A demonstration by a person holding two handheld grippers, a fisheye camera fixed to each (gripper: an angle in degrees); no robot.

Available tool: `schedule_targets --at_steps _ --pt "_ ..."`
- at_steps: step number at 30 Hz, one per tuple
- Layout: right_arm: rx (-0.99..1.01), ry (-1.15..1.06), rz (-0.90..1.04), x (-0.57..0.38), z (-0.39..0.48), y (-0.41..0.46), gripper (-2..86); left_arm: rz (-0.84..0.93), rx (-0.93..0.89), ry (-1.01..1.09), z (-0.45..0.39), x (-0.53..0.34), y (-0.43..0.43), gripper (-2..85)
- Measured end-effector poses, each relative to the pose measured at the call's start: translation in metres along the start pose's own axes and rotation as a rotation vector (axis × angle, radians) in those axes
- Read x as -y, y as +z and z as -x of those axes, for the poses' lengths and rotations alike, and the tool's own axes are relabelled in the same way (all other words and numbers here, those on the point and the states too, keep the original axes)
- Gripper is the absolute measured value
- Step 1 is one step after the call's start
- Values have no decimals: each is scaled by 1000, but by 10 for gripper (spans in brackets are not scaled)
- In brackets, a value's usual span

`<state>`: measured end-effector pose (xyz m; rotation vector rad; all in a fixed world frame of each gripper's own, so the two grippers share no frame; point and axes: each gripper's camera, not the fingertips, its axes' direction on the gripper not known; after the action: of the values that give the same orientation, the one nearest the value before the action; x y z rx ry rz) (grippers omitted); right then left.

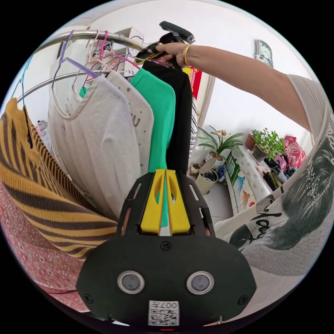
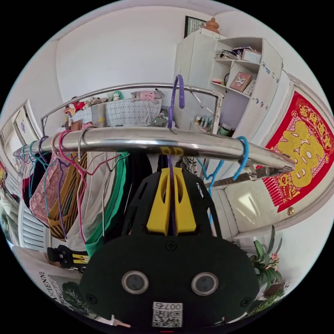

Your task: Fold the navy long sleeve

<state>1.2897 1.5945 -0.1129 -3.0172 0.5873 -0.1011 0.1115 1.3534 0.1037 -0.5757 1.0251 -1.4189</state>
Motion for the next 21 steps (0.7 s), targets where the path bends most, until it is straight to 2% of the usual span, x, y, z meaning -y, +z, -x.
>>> schedule_targets --at_steps 4,10,16,21 --pt "-74 -71 49 -5 26 21 -3 -21 11 10 -18 10 -10 -10" --pt "-52 26 -12 -94 24 15 -3 9 -2 24 -42 13 -19 -10" --pt "-108 89 -189 -240 32 -95 4 -38 -80 135 -86 46 -28 -10" --pt "-331 131 -314 -377 79 -246 0 -187 -199 329 -177 102 -31 -8"
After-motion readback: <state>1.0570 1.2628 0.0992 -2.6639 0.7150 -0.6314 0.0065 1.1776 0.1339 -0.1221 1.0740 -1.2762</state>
